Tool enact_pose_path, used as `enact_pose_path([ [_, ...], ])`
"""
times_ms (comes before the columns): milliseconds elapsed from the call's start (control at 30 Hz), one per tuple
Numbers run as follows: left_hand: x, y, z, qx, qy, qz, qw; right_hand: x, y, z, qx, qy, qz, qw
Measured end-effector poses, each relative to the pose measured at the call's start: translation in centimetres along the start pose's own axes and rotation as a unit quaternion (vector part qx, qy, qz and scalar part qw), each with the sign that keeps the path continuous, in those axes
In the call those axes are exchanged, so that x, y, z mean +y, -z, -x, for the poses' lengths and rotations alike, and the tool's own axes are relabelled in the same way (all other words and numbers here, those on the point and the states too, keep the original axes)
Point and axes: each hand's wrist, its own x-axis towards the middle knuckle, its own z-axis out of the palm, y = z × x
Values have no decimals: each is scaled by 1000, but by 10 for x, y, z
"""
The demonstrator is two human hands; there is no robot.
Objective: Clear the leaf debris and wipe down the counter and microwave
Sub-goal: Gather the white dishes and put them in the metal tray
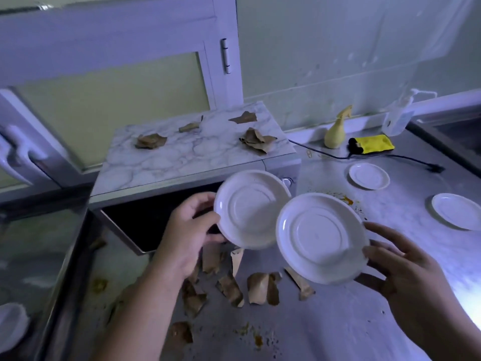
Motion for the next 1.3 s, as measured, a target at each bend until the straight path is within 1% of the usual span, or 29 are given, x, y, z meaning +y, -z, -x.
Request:
enact_pose_path([
  [100,-22,-36,39,-61,40,49,996,-2,16,8,-6,9,-6,1000],
  [233,-45,-87,88,-67,87,109,988,-4,52,25,-10,10,-4,1000],
  [333,-60,-126,126,-78,101,122,984,-4,90,39,-9,6,8,1000],
  [433,-76,-159,160,-111,118,128,979,-1,136,53,-3,-3,4,1000],
  [567,-94,-199,196,-168,140,104,970,13,200,78,-1,-37,-21,999],
  [667,-101,-228,213,-227,156,59,960,22,241,100,24,-47,-57,997],
  [800,-103,-269,225,-263,140,-1,955,26,286,125,72,-33,-105,991],
  [933,-101,-308,226,-319,133,-30,938,24,326,142,80,-9,-137,987],
  [1000,-101,-326,225,-347,135,-34,928,23,342,146,80,-4,-146,986],
  [1167,-107,-367,216,-418,146,-74,894,30,372,145,121,-18,-154,980],
  [1300,-124,-408,189,-472,193,-71,857,37,396,136,169,-42,-181,968],
])
